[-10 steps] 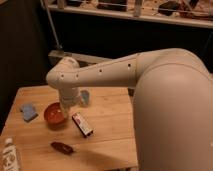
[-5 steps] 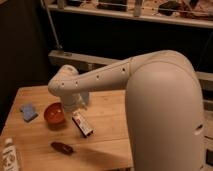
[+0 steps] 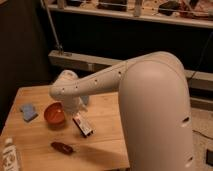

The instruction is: Place the eraser in the ceramic cup

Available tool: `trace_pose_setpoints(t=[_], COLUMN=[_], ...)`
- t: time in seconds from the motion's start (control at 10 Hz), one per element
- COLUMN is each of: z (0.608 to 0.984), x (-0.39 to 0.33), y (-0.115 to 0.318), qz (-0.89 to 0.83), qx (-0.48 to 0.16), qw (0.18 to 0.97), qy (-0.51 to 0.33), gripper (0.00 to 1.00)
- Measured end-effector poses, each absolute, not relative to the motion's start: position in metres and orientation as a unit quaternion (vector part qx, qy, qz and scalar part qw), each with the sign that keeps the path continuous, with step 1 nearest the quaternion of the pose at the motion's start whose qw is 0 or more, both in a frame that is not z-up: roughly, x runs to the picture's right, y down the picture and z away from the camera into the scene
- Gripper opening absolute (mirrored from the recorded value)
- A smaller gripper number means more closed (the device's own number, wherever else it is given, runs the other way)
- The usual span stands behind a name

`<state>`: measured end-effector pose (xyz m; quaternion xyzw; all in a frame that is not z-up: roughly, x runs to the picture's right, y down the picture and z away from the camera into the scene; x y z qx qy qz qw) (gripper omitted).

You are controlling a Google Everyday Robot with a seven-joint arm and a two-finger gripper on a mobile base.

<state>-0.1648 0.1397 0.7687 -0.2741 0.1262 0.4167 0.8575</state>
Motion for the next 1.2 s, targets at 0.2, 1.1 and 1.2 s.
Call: trace_pose_setpoints(t=[0.2,1.1,1.2], z=[0.773,0.805,0.81], x=[-0.166,-0.173,-0.172], y=[0.141,0.151,0.151], qz=[0.422,0.405,0.402], qx=[-0.272,-0.281,-0.281], qw=[0.856,0.862,0.863], qy=[0.123,0.118,0.121], gripper=[0.65,0.65,0.65])
